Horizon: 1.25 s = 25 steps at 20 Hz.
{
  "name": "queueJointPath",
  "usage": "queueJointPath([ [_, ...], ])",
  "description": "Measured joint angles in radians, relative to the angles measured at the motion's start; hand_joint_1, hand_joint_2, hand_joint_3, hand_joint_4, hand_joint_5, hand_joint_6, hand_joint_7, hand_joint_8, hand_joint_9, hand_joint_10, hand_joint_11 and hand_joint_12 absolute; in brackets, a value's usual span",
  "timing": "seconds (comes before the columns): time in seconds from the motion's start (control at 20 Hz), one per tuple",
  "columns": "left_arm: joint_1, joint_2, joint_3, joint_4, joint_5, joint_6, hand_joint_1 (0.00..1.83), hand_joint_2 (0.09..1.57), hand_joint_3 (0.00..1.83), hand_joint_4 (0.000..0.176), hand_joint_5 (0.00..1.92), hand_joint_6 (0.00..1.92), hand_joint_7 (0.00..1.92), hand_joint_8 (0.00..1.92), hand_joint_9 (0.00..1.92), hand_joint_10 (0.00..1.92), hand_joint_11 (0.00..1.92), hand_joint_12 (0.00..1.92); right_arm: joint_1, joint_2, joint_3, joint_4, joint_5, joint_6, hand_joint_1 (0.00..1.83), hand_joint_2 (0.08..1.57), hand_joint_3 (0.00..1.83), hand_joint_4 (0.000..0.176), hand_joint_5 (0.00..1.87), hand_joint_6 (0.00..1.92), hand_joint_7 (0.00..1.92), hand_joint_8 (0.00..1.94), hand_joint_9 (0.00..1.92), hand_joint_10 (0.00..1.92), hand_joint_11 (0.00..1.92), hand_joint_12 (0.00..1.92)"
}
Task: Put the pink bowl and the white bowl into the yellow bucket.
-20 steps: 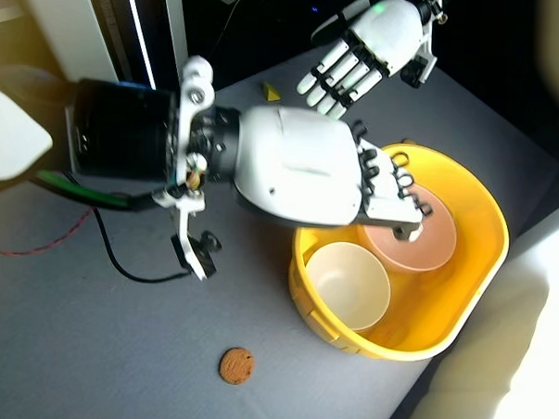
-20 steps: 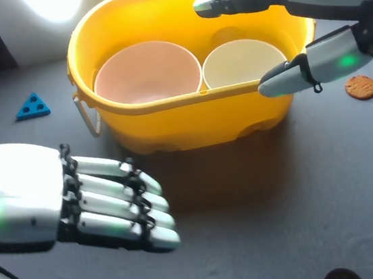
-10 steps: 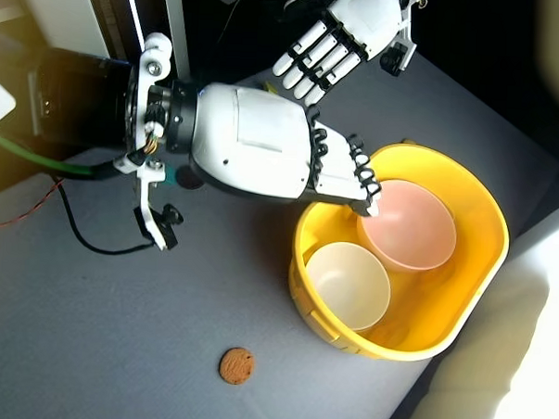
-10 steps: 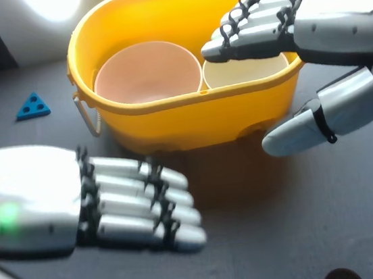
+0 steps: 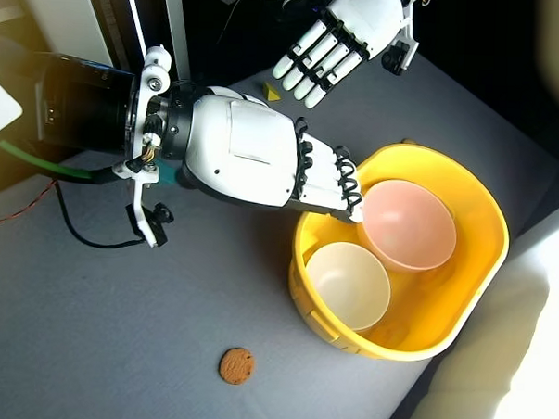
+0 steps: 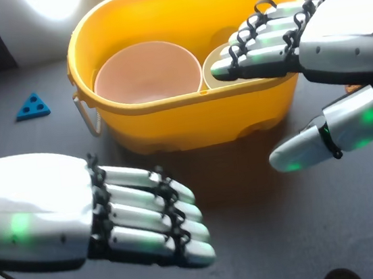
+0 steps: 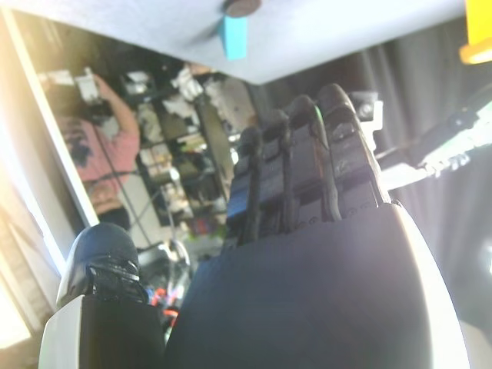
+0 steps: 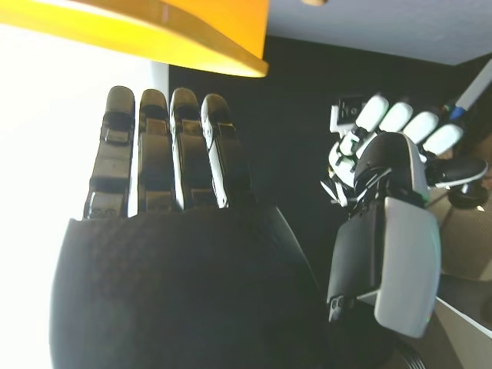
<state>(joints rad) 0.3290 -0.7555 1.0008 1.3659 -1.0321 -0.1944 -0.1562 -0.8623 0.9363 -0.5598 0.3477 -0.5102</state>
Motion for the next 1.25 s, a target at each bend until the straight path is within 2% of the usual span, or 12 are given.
queueJointPath([
  [0.25,0.026,-0.002,0.0,0.018,0.023,-0.018,0.0,1.1,0.0,0.0,0.1,0.0,0.11,0.0,0.09,0.0,0.0,0.19,-0.011,0.012,0.0,-0.015,0.026,-0.017,0.06,0.97,0.0,0.0,0.17,0.0,0.15,0.0,0.09,0.0,0.0,0.25],
  [0.4,0.025,-0.003,-0.013,0.07,0.048,-0.046,0.0,1.12,0.0,0.0,0.16,0.0,0.2,0.0,0.19,0.0,0.0,0.44,-0.011,0.012,0.0,-0.016,0.034,-0.018,0.09,1.0,0.01,0.0,0.2,0.01,0.18,0.0,0.11,0.01,0.0,0.32],
  [0.45,0.004,-0.003,-0.015,0.113,0.047,-0.06,0.0,1.12,0.0,0.0,0.16,0.0,0.2,0.0,0.19,0.0,0.0,0.44,-0.011,0.012,0.0,-0.016,0.037,-0.018,0.09,1.0,0.01,0.0,0.2,0.01,0.18,0.0,0.11,0.01,0.0,0.32],
  [0.5,-0.044,-0.003,-0.015,0.196,0.048,-0.132,0.0,1.12,0.0,0.0,0.17,0.0,0.21,0.0,0.2,0.0,0.0,0.47,-0.011,0.012,0.0,-0.017,0.036,-0.018,0.13,0.99,0.0,0.0,0.21,0.01,0.19,0.0,0.12,0.01,0.0,0.34],
  [0.65,-0.064,-0.014,-0.008,0.192,0.057,-0.148,0.0,1.14,0.0,0.0,0.16,0.0,0.18,0.0,0.17,0.0,0.0,0.43,-0.011,0.012,0.0,-0.017,0.036,-0.018,0.15,0.98,0.0,0.0,0.22,0.0,0.21,0.0,0.15,0.01,0.0,0.44],
  [0.75,-0.064,-0.023,-0.008,0.198,0.073,-0.148,0.0,1.16,0.01,0.0,0.17,0.01,0.2,0.01,0.18,0.01,0.0,0.42,-0.011,0.012,0.0,-0.017,0.037,-0.017,0.23,0.98,0.0,0.0,0.22,0.0,0.22,0.0,0.16,0.01,0.0,0.48],
  [0.8,-0.062,-0.025,-0.009,0.193,0.076,-0.144,0.01,1.18,0.0,0.0,0.2,0.01,0.22,0.01,0.2,0.01,0.0,0.49,-0.011,0.012,0.0,-0.017,0.037,-0.018,0.34,1.0,0.01,0.0,0.17,0.0,0.17,0.0,0.12,0.0,0.0,0.39],
  [0.85,-0.054,-0.028,-0.009,0.17,0.075,-0.112,0.03,1.18,0.0,0.0,0.21,0.01,0.24,0.01,0.21,0.01,0.0,0.52,-0.015,0.012,0.0,-0.015,0.037,-0.018,0.37,1.01,0.0,0.0,0.18,0.01,0.19,0.01,0.14,0.01,0.0,0.47],
  [0.95,-0.05,-0.031,-0.009,0.148,0.074,-0.086,0.21,1.17,0.0,0.0,0.28,0.01,0.31,0.01,0.29,0.01,0.0,0.75,-0.019,0.012,0.0,-0.016,0.037,-0.018,0.61,0.98,0.0,0.0,0.22,0.01,0.26,0.01,0.21,0.02,0.0,0.65],
  [1.15,-0.051,-0.04,-0.009,0.138,0.08,-0.083,0.39,1.19,0.0,0.0,0.19,0.0,0.27,0.0,0.28,0.0,0.0,0.75,-0.019,0.012,0.0,-0.018,0.036,-0.018,0.82,1.0,0.0,0.0,0.3,0.02,0.33,0.01,0.27,0.02,0.0,0.85],
  [1.2,-0.051,-0.04,-0.009,0.137,0.079,-0.084,0.42,1.19,0.0,0.0,0.23,0.01,0.3,0.01,0.32,0.01,0.0,0.83,-0.019,0.012,0.0,-0.018,0.037,-0.018,0.85,1.0,0.0,0.0,0.33,0.02,0.35,0.01,0.29,0.02,0.0,0.9],
  [1.25,-0.051,-0.04,-0.009,0.134,0.079,-0.083,0.44,1.19,0.0,0.0,0.2,0.0,0.29,0.0,0.31,0.01,0.0,0.85,-0.019,0.012,0.0,-0.018,0.038,-0.018,0.86,1.01,0.0,0.0,0.33,0.01,0.35,0.01,0.28,0.02,0.0,0.85],
])
